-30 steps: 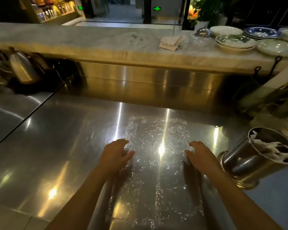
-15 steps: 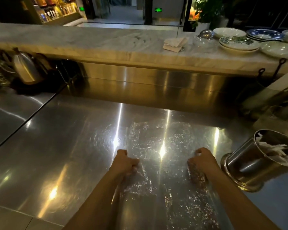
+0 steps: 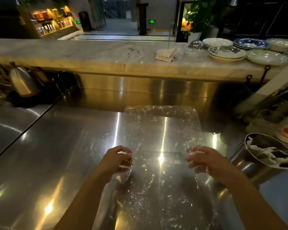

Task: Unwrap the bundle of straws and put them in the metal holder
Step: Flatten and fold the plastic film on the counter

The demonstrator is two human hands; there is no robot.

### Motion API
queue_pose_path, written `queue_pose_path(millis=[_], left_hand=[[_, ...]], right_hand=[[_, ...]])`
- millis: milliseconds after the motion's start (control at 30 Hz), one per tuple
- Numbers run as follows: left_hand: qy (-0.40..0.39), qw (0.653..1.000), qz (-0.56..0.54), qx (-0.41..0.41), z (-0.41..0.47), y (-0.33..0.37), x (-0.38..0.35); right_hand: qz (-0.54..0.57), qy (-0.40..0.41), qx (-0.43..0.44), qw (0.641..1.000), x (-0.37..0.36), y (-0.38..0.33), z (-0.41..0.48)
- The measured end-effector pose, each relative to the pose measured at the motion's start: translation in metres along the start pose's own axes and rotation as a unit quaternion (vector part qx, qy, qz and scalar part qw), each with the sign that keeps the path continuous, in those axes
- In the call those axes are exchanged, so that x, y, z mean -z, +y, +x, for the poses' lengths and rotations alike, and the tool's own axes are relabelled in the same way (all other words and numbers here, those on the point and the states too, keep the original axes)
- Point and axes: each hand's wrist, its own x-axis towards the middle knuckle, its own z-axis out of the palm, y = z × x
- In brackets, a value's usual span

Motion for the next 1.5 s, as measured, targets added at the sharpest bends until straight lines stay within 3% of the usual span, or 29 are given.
queue_pose_path(millis=[100, 233, 400, 567, 700, 1133, 1267, 1500], left_hand=[[0.004, 1.000, 0.005, -0.002, 0.000, -0.006, 0.000], [-0.058, 0.998, 0.031, 0.002, 0.000, -0.004, 0.002], [-0.066, 0.997, 0.041, -0.008, 0.001, -0.002, 0.003], [-0.017, 1.000, 0.007, -0.020, 0.000, -0.004, -0.001], [-0.027, 0.999, -0.003, -0.022, -0.002, -0.005, 0.001], [-0.050, 0.993, -0.016, -0.107, -0.006, -0.008, 0.007], [-0.054, 0.988, 0.002, -0.142, -0.009, -0.008, 0.007], [-0.045, 0.993, -0.094, -0.052, -0.016, -0.008, 0.008]], right_hand=[[-0.029, 0.012, -0.024, 0.999, 0.000, 0.014, -0.002], [0.008, 0.052, -0.021, 0.998, 0.006, 0.015, 0.001], [0.027, 0.055, -0.013, 0.998, 0.012, 0.013, -0.005], [0.037, 0.009, -0.008, 0.999, 0.017, 0.015, -0.011], [0.009, 0.008, 0.000, 1.000, 0.022, 0.022, -0.012], [0.096, -0.014, -0.015, 0.995, 0.025, 0.037, -0.014], [0.032, -0.021, 0.018, 0.999, 0.020, 0.034, -0.017], [-0.026, -0.039, -0.002, 0.999, 0.023, 0.037, -0.021]])
